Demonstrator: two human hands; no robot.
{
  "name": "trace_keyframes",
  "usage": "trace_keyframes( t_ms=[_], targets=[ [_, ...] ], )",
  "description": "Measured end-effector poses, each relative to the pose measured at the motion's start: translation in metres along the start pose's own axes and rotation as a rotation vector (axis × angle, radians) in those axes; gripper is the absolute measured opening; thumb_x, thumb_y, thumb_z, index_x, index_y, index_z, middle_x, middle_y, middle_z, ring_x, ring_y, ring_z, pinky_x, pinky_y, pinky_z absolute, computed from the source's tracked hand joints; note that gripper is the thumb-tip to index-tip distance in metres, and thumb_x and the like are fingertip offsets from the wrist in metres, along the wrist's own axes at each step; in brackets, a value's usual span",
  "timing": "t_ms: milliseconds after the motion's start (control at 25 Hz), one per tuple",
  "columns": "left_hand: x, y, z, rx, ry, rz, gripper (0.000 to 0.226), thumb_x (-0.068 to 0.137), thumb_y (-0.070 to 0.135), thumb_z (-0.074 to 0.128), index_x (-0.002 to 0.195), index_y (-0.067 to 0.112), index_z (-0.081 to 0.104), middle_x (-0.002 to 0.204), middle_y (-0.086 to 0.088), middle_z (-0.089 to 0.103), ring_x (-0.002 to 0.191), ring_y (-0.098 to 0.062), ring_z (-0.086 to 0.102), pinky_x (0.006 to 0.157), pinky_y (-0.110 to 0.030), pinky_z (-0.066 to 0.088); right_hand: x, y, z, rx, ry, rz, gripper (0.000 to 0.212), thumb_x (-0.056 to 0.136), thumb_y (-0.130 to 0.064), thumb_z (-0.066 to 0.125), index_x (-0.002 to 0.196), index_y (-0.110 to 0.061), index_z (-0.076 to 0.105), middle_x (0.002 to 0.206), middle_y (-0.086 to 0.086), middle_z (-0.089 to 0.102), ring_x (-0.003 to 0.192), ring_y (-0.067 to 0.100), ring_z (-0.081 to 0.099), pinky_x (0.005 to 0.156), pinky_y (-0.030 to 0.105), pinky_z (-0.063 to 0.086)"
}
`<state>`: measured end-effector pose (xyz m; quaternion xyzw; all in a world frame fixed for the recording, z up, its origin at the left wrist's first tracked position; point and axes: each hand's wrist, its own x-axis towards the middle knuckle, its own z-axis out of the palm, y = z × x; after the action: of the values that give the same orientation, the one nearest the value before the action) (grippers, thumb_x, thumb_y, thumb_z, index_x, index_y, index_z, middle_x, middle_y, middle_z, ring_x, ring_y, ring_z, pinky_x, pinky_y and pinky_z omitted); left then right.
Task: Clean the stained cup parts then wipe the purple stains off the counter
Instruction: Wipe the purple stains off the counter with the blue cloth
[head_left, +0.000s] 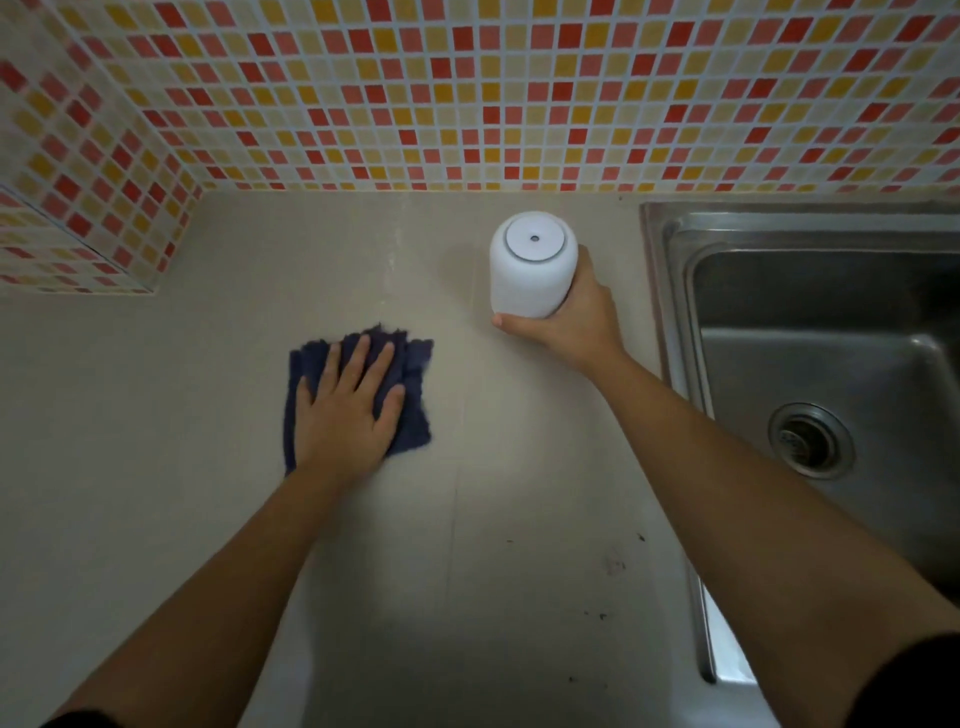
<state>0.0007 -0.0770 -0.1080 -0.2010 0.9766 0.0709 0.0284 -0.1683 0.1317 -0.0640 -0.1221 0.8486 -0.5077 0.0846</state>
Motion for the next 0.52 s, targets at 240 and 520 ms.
trace_keyframes(
  t_ms=[240, 520],
  targets=[
    [-0.032, 0.039, 0.009, 0.002, -0.027, 0.095, 0.068, 0.087, 0.063, 0.015, 0.148, 0.035, 0.008, 0.159, 0.005, 0.004, 0.146, -0.023, 0.001, 0.114, -0.054, 0.011, -0.006, 0.001, 0.002, -0.054, -0.001, 0.008, 0.099, 0.053, -0.042, 0.088, 0.133, -0.021, 0.033, 0.128, 0.000, 0.055, 0.114, 0.021, 0.053, 0.091, 0.034, 0.046],
    [-0.118, -0.034, 0.002, -0.040, -0.063, 0.077, 0.066, 0.088, 0.066, 0.012, 0.147, 0.037, 0.011, 0.157, 0.008, 0.014, 0.145, -0.016, 0.010, 0.111, -0.054, 0.019, -0.044, 0.015, -0.018, -0.261, -0.134, 0.118, 0.130, 0.053, -0.059, 0.081, 0.148, -0.014, 0.005, 0.157, 0.006, 0.009, 0.144, 0.020, 0.010, 0.116, 0.036, 0.012]
  ],
)
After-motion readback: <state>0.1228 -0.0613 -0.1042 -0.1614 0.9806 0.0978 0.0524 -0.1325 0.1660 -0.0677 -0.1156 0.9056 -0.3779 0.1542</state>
